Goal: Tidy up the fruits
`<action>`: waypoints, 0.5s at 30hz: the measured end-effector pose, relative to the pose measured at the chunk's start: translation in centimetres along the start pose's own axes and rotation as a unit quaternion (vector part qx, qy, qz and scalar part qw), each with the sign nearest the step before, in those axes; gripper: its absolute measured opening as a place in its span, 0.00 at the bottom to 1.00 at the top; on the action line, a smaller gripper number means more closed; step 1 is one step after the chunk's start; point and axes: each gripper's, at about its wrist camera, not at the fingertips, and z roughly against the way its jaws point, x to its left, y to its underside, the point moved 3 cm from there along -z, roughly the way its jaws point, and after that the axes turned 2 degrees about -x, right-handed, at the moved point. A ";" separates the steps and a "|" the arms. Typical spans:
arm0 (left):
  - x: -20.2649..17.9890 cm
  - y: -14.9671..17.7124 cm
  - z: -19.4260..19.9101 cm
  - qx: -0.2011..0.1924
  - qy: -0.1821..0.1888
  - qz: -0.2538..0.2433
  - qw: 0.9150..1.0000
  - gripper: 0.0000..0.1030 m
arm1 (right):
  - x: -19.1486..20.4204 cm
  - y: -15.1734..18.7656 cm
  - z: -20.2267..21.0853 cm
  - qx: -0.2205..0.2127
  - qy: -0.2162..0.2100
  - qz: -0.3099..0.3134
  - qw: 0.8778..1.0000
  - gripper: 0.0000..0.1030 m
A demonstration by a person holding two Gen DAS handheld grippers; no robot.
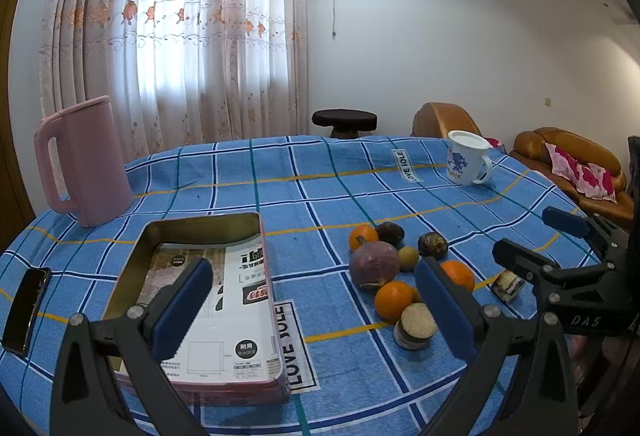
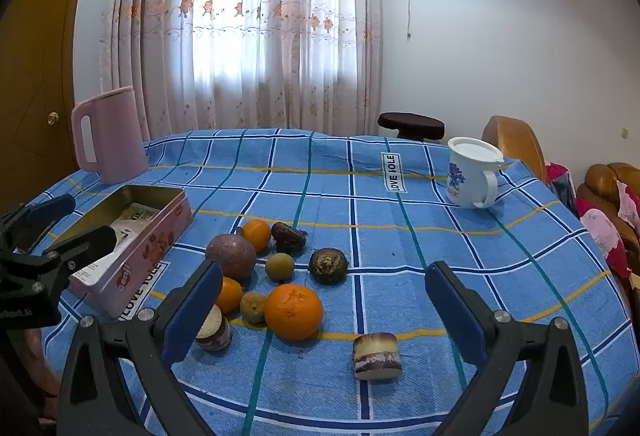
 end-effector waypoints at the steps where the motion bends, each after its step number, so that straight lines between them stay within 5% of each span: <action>1: 0.0 0.0 0.0 0.001 0.000 0.000 1.000 1.00 | 0.0 0.0 0.0 0.001 0.000 0.000 1.000 0.99; 15: -0.3 0.0 0.1 0.000 0.000 0.000 1.000 1.00 | 0.3 0.1 0.1 0.002 -0.003 0.000 1.000 0.99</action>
